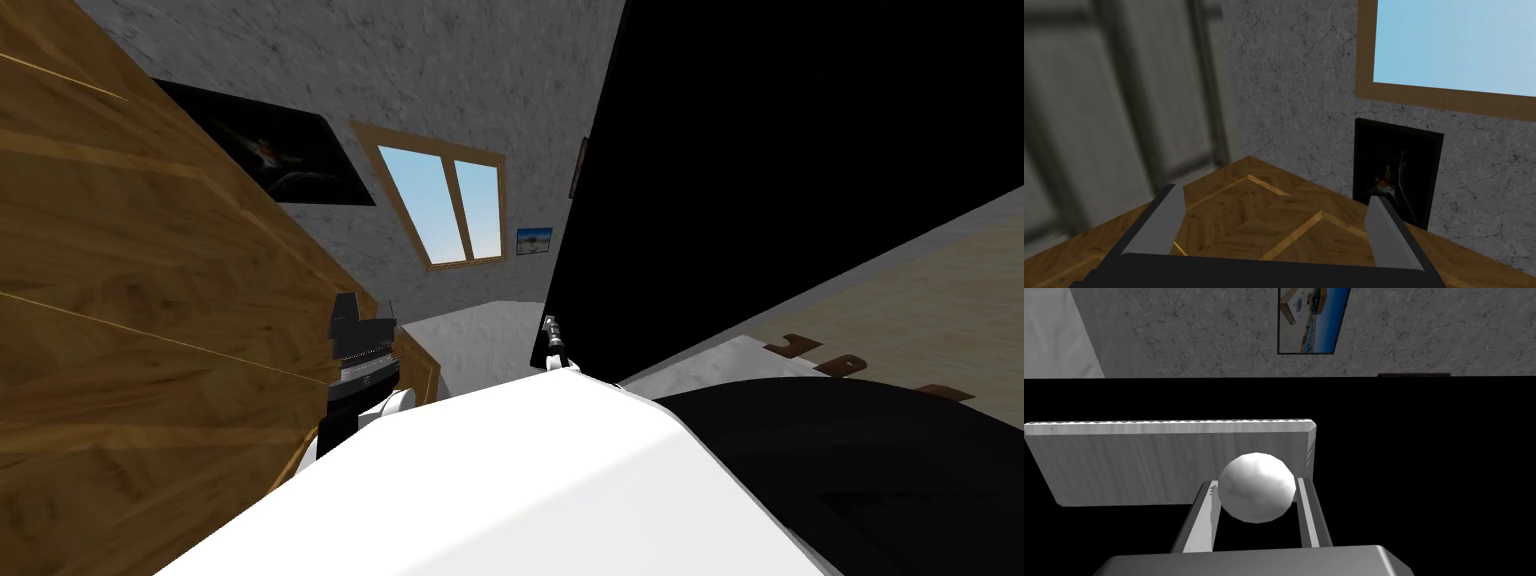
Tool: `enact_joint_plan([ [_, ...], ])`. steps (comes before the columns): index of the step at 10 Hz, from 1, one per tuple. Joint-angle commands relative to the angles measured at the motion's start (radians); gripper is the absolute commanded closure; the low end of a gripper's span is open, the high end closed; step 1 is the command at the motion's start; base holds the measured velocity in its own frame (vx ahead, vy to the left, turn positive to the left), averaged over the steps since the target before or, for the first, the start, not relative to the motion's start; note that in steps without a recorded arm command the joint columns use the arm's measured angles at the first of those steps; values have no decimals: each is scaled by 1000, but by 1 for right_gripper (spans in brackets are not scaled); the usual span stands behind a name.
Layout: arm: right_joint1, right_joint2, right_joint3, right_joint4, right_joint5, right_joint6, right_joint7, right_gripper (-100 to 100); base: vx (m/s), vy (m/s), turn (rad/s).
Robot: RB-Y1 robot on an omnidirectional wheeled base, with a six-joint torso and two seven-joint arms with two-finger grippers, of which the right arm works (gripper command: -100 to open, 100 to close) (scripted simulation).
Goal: Push the door open
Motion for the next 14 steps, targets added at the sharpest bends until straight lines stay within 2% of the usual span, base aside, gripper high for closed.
enact_joint_plan([
  [1,-26,-24,-16,47,-9,-25,-2,100,124,23,-47],
  [2,-26,-24,-16,42,-9,-25,-2,100,43,-1,-1],
  [3,-24,-28,-36,48,-22,-24,4,100,125,60,-37],
  [6,-23,-33,-57,49,-36,-24,11,100,185,44,-70],
  [9,-23,-33,-57,49,-36,-24,11,100,59,-2,3],
  [10,-22,-36,-71,50,-45,-24,15,100,114,26,-43],
  [14,-21,-40,-90,51,-57,-23,21,100,159,41,-51],
])
